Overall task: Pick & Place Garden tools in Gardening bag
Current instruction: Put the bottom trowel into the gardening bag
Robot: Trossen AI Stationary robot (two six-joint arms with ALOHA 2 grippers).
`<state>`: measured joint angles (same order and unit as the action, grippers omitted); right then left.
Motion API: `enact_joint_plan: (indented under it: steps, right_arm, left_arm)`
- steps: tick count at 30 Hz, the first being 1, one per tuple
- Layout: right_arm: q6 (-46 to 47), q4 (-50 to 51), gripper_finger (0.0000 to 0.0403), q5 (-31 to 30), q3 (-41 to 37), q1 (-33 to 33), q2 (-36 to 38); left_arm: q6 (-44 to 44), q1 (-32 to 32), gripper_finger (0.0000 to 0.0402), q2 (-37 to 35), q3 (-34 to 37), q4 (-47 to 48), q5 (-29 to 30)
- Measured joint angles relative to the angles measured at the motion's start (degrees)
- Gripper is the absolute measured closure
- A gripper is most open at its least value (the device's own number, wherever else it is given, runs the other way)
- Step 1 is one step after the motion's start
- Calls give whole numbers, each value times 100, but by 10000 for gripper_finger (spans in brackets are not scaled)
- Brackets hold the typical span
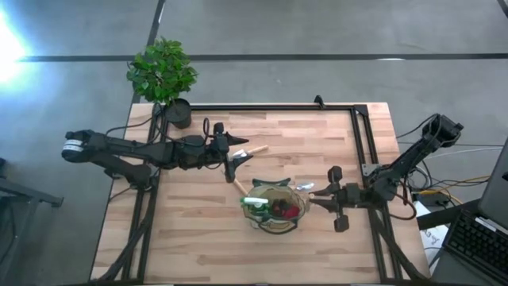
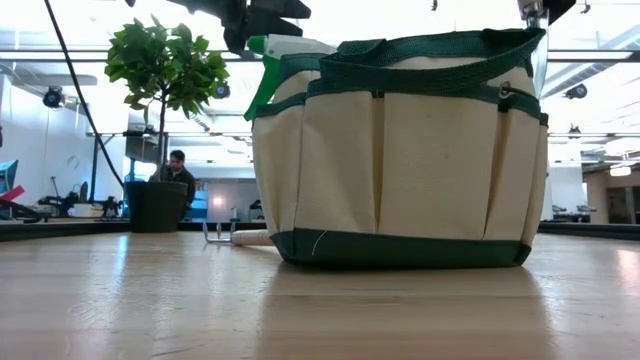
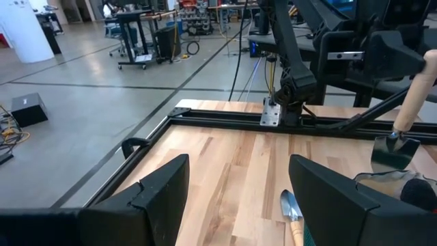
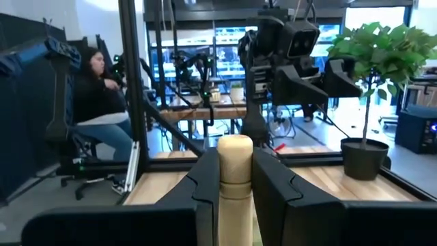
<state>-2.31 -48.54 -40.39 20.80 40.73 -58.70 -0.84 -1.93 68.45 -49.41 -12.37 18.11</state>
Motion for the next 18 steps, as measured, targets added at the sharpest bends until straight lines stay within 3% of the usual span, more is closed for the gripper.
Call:
enact_joint_plan:
  steps: [13, 18]
  right_arm:
    - [-17, -140, 360, 204, -79, -54, -8]
    - [71, -144, 360, 315, -13, -256, -325]
  left_arm:
    - [-9, 8, 147, 0, 0, -37, 2]
    - [-14, 10, 147, 0, 0, -60, 2]
